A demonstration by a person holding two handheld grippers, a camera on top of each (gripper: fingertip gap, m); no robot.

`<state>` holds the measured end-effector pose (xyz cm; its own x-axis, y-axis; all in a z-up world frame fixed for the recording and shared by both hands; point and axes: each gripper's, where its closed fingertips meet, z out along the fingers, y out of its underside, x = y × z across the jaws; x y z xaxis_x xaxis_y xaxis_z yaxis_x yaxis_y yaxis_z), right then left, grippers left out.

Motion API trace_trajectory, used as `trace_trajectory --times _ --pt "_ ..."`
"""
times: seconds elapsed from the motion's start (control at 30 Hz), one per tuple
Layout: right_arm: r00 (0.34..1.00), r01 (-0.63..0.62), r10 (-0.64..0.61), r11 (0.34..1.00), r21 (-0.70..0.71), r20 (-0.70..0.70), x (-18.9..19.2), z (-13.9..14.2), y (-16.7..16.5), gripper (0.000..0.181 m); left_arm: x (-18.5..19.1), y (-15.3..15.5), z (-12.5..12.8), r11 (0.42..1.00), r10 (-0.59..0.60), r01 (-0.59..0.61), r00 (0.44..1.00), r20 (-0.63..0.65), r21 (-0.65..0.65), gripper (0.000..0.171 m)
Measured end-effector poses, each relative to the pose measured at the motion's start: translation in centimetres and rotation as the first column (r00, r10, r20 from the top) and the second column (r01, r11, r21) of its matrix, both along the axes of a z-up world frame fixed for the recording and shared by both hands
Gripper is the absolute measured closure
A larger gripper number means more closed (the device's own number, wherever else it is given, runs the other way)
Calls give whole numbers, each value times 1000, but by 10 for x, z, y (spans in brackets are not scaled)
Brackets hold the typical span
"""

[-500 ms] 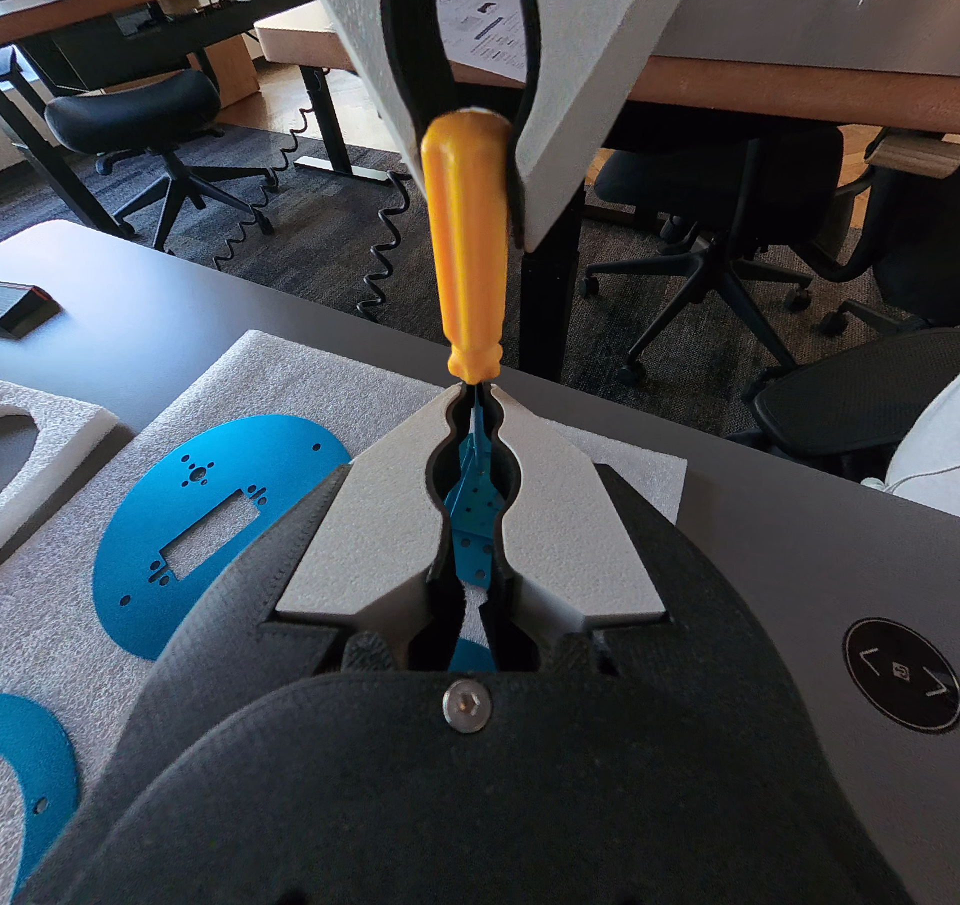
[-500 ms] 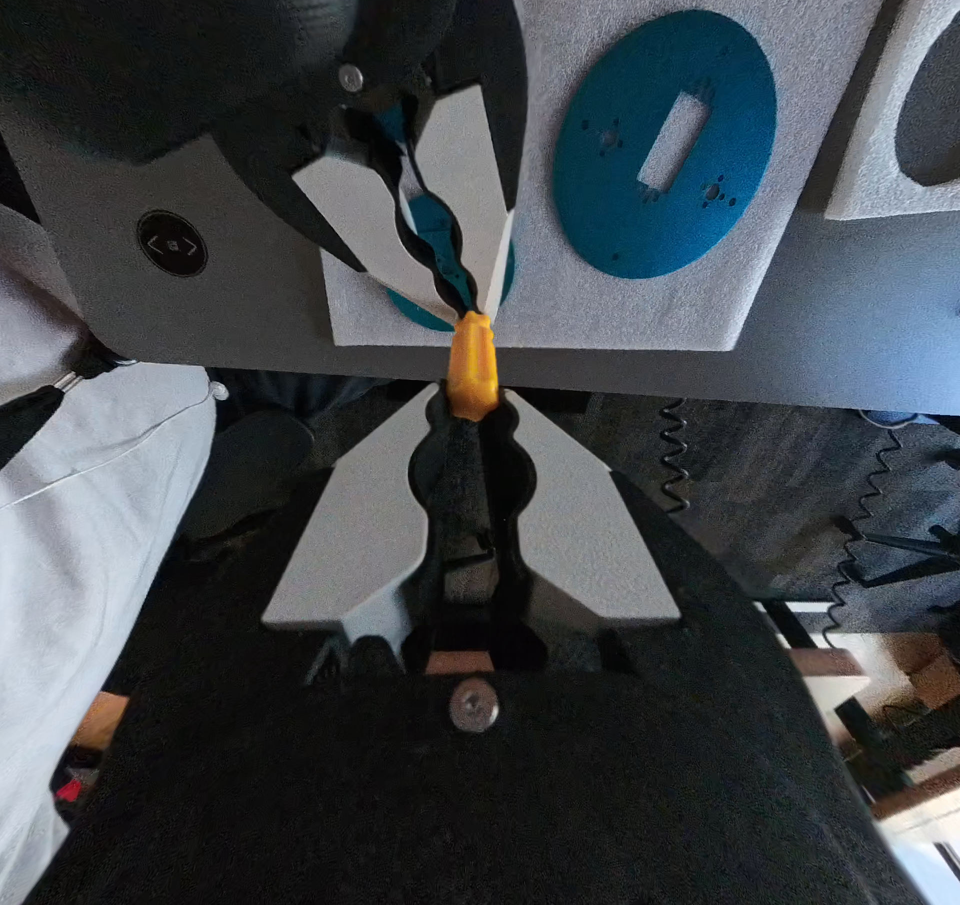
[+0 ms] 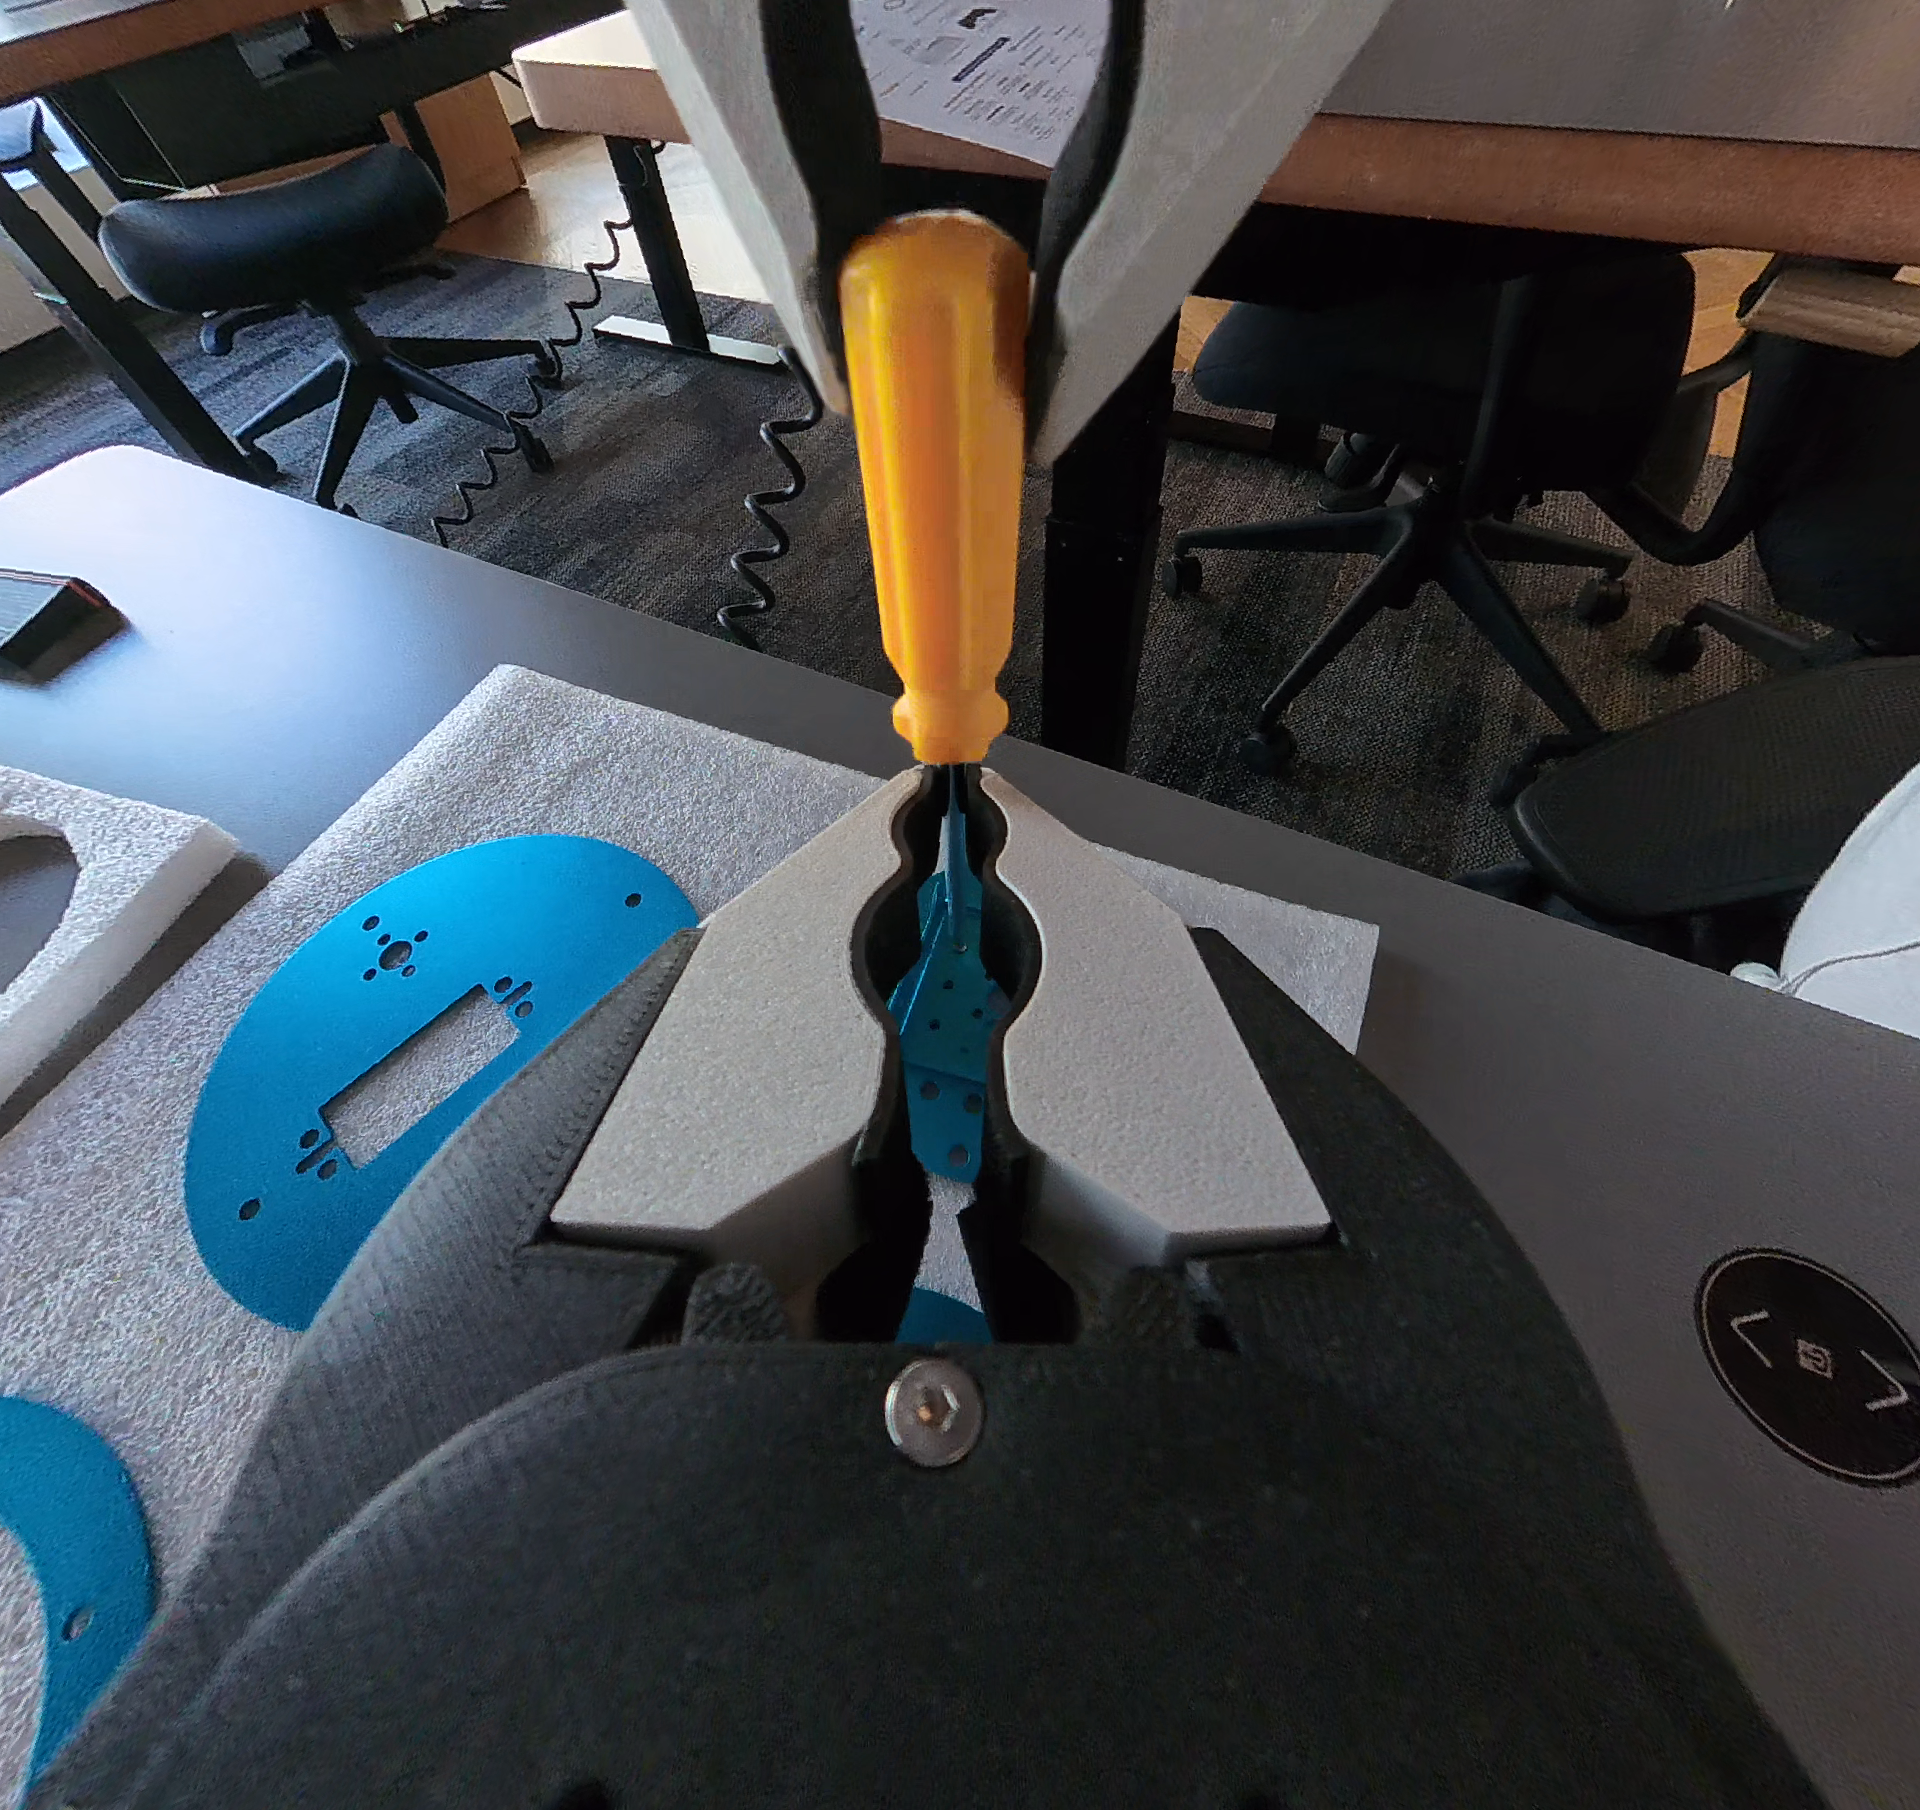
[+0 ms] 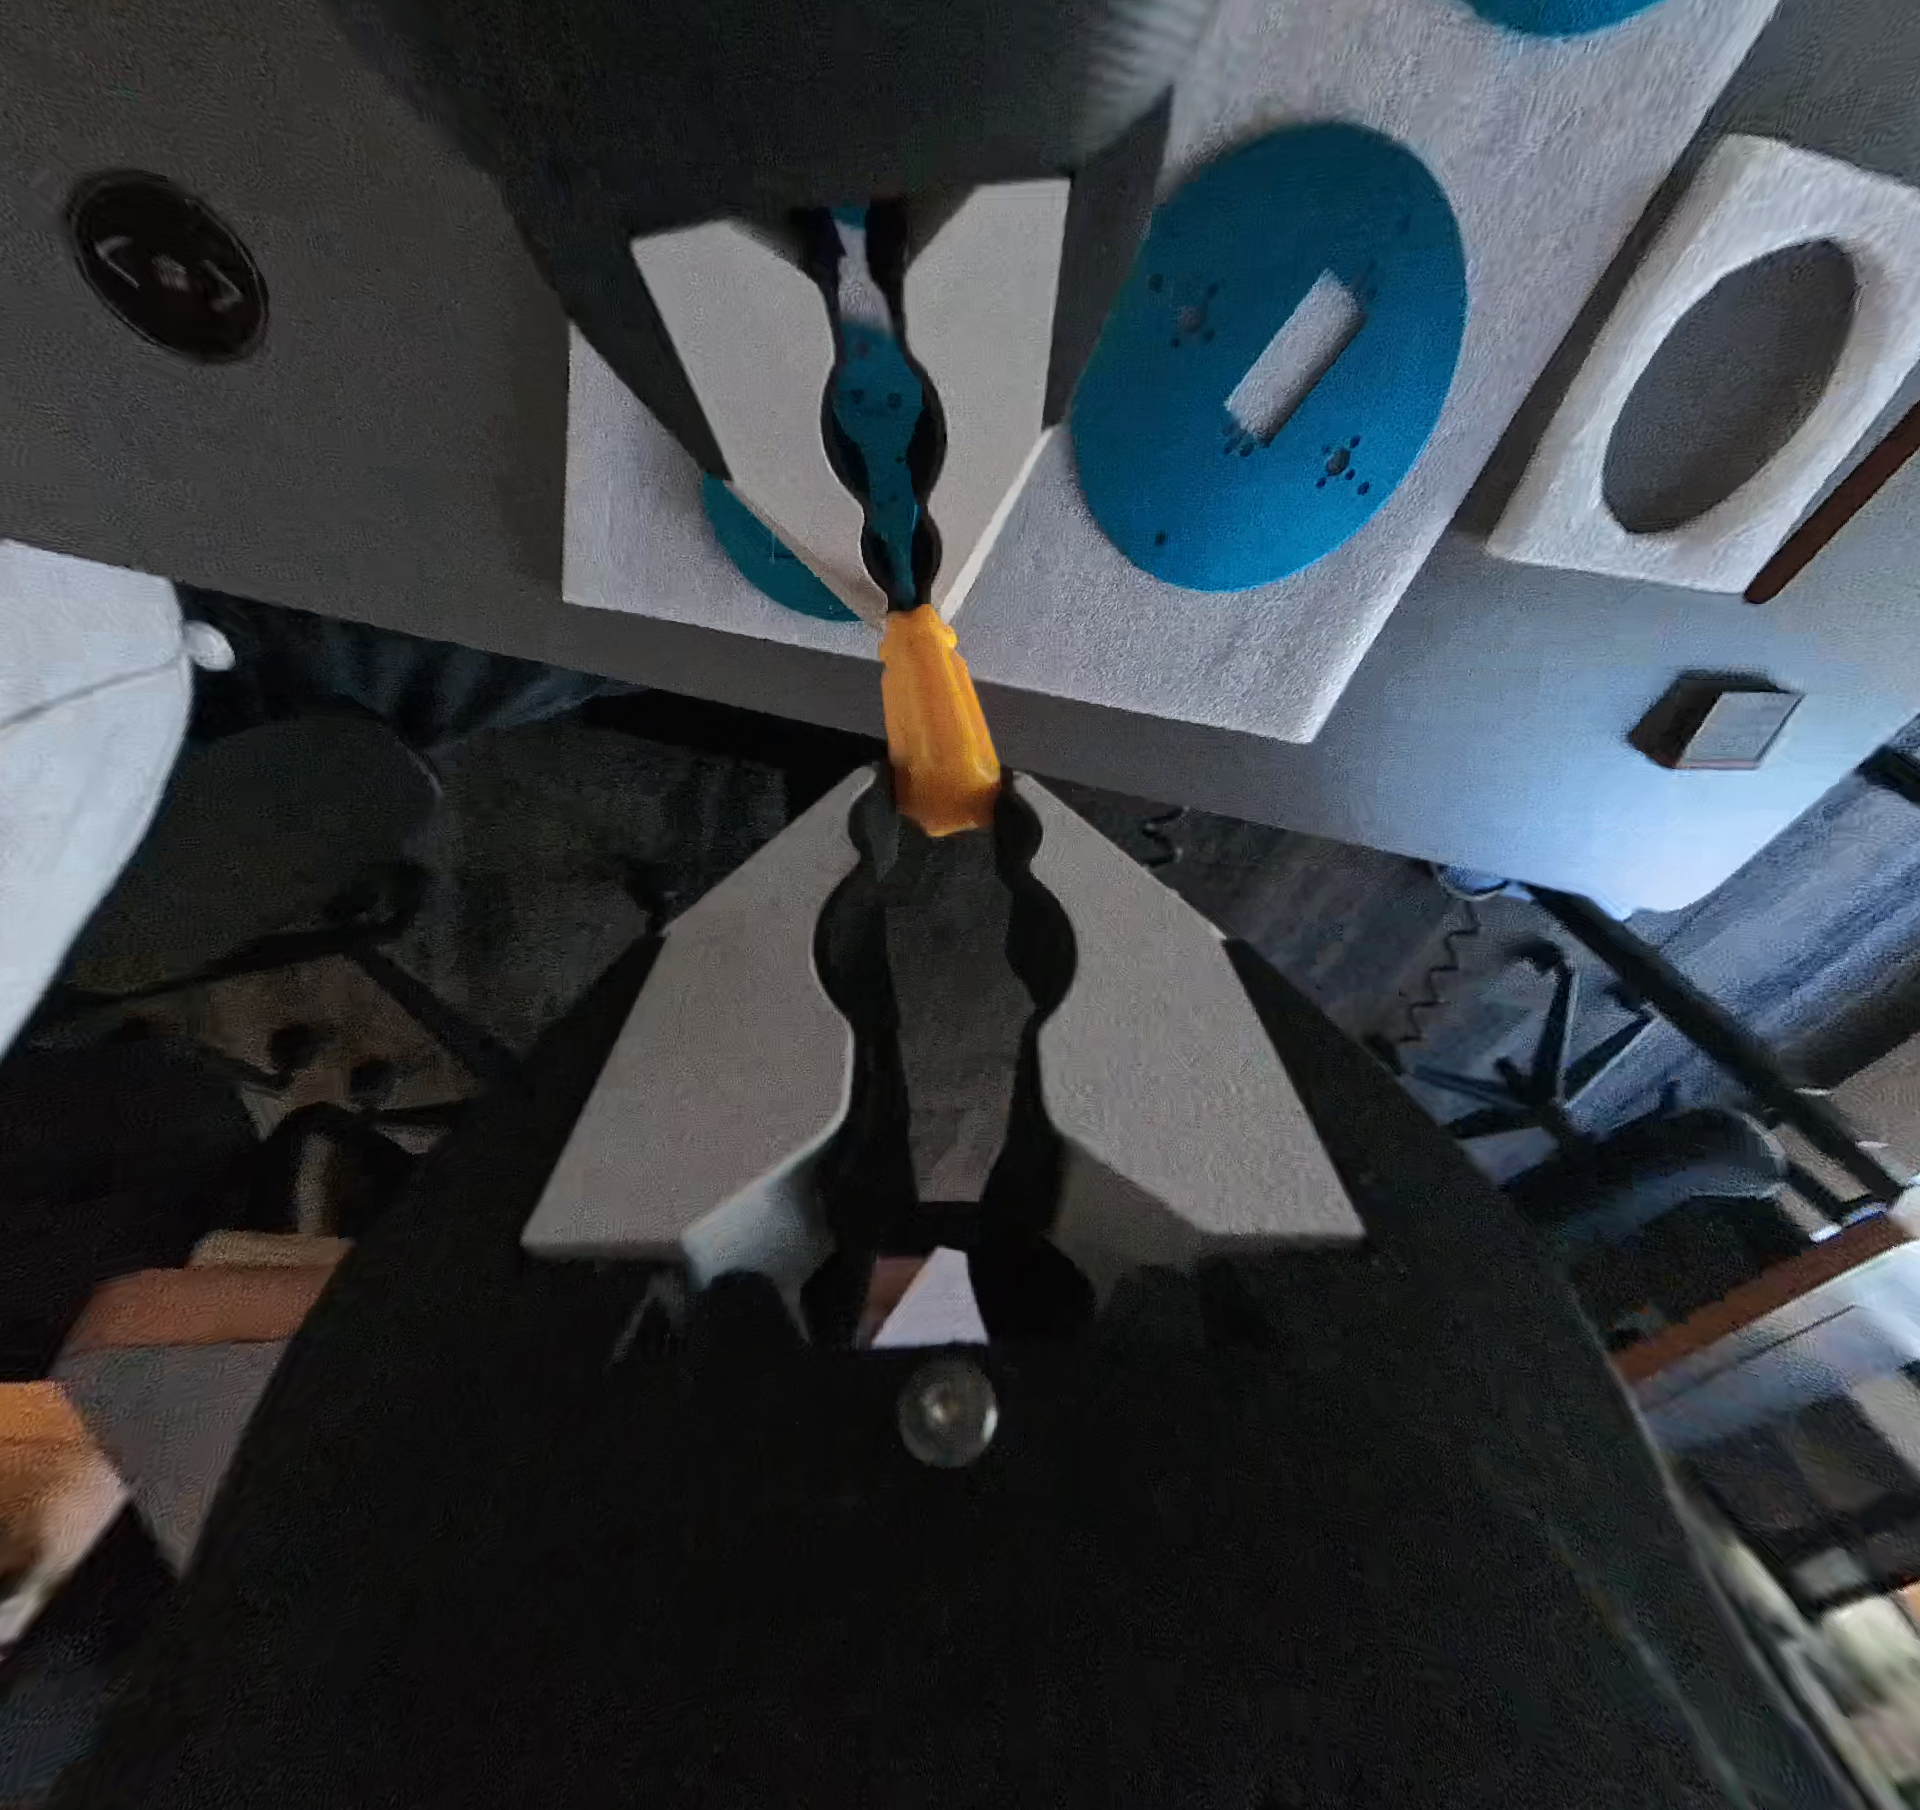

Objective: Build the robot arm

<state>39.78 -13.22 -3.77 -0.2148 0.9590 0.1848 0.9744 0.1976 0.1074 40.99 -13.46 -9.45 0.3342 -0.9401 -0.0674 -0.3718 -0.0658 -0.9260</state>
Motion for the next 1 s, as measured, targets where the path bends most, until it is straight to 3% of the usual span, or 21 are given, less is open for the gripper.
trace_trajectory --times 0.07,0.13,0.23,0.33,0.37,0.47,0.57,0.6,0.73,0.83,0.9,1.0 --pt "986 163 -164 986 -37 -16 0 0 -2 163 0 0 0 1000 -1 1 1000 1 -2 169" --pt "985 164 -166 984 -69 -37 -5 -1 -4 164 -2 0 0 1000 0 0 1000 3 -4 169" --pt "998 -53 52 997 -47 -27 -7 -1 -8 151 -2 0 0 1000 0 0 1000 2 -2 169" --pt "968 -252 252 966 64 17 -5 0 -1 164 -1 -1 0 1000 -6 6 1000 0 -1 169" --pt "966 -260 259 963 72 17 -5 -1 -1 164 -1 -1 0 1000 -8 8 1000 -1 -2 169" --pt "998 -49 48 998 39 33 2 0 -1 164 1 -1 0 1000 -8 8 1000 -3 3 169" --pt "971 241 -241 969 -50 9 4 -1 -4 165 1 -1 0 1000 -8 8 1000 2 -1 169" --pt "971 238 -238 969 -69 14 3 -1 -6 164 1 -1 0 1000 -9 9 1000 2 -1 169" --pt "992 -118 117 993 -5 -35 -8 1 -4 152 -2 0 0 1000 -2 2 1000 3 -2 169" --pt "974 -227 228 973 49 -7 -5 1 0 164 -1 -1 0 1000 -6 6 1000 -1 1 169" --pt "986 -167 167 986 19 -14 -4 1 -2 165 -1 -1 0 1000 -8 8 1000 0 0 169" --pt "988 148 -151 986 -78 -30 0 0 -2 164 -1 0 0 1000 0 0 1000 -5 6 169"
